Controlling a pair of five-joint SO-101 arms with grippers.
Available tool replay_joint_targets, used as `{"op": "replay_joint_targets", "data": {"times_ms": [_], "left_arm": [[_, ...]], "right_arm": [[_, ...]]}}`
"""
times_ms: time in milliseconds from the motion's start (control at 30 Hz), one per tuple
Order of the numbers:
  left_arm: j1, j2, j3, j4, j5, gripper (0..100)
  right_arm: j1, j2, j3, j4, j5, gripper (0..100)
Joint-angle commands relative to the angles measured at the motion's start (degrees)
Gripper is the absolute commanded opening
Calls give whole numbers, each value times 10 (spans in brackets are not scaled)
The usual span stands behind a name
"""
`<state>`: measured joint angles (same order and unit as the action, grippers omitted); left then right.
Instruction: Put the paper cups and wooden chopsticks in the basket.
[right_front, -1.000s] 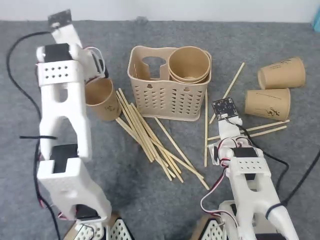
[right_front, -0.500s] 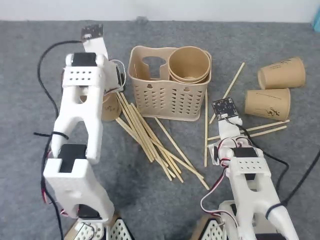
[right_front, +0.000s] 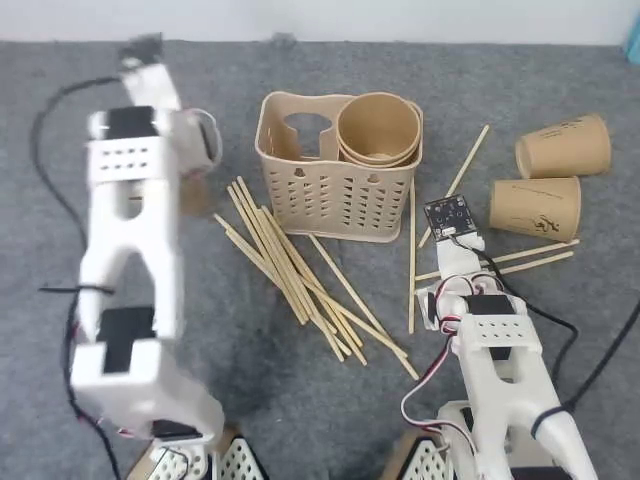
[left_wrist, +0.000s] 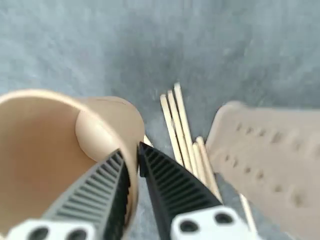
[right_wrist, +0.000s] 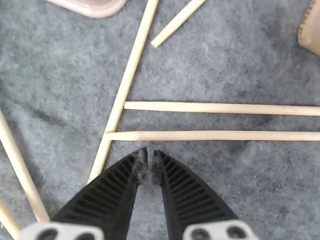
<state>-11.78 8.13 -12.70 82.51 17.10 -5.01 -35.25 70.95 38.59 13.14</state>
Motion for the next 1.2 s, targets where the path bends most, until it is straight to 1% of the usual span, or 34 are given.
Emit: {"op": "replay_joint_targets", "data": {"times_ms": [0,100,167,267,400,467,533,600,667,733,800,900,1167], "left_arm": [[-17,-105,-62,24,-3,12],[-13,-164,-104,25,-3,12],[9,-201,-131,25,-2,12],[74,-251,-157,22,0,12],[181,-299,-186,6,42,12],[243,-309,-189,-15,40,13],[299,-309,-189,-33,18,13],[348,-309,-175,-50,-9,13],[392,-309,-150,-72,-29,13],[423,-309,-117,-93,-47,13],[440,-304,-74,-124,-62,13],[446,-273,-26,-167,-80,13],[429,-187,-16,-179,-119,15]], "right_arm": [[9,-22,-3,-9,11,35],[9,-22,-3,-9,11,35],[9,-22,-3,-9,11,35],[9,-22,-3,-9,11,35],[9,-22,3,-11,11,35],[9,-22,4,-11,11,34],[14,-23,4,-11,11,34],[42,-29,4,-11,6,34],[87,-29,-4,-17,-7,34],[131,-29,-13,-30,-53,34],[159,-28,-14,-44,-84,36],[160,-25,-14,-49,-86,37],[160,-24,-14,-51,-86,37]]}}
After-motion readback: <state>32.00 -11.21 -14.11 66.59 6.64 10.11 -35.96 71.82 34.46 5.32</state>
